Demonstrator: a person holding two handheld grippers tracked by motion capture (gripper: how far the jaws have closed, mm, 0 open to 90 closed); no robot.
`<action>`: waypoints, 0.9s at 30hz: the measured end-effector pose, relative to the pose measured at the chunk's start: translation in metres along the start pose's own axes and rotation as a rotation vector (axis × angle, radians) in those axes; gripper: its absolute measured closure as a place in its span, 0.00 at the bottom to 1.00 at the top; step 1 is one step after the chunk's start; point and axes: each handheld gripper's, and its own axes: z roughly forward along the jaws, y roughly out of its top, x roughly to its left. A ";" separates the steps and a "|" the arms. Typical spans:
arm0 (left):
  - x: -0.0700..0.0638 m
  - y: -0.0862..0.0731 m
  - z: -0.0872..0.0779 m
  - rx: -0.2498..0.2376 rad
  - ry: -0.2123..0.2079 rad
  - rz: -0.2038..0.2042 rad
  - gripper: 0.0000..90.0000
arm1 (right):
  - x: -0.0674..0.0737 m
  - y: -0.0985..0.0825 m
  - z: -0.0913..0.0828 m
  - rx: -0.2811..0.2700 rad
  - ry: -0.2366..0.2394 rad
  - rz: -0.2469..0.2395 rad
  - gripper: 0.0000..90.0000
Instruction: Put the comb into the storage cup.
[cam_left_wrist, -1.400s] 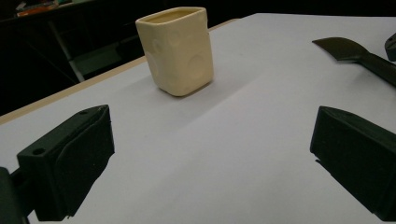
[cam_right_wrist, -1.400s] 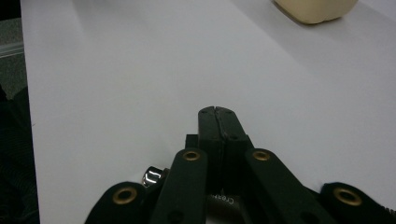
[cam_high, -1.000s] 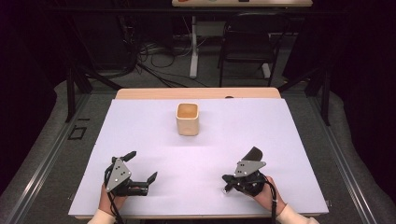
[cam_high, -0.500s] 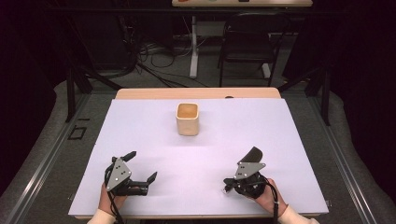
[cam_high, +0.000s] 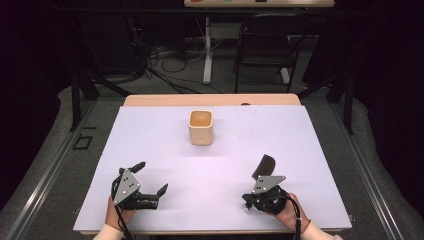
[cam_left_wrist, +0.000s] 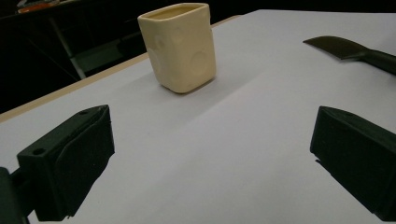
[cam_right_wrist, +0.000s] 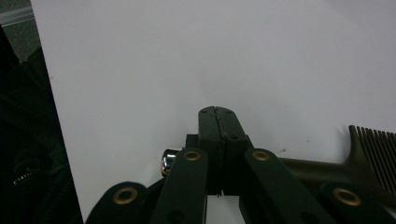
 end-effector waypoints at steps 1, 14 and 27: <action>0.000 0.000 0.000 0.000 0.001 -0.001 0.00 | 0.000 0.000 -0.001 0.003 0.001 0.000 1.00; 0.001 0.000 -0.001 0.006 0.004 0.002 0.00 | 0.003 -0.004 -0.005 0.038 0.002 0.015 1.00; 0.000 0.000 -0.001 0.003 0.003 0.000 0.00 | 0.005 -0.012 -0.013 0.055 -0.003 0.030 1.00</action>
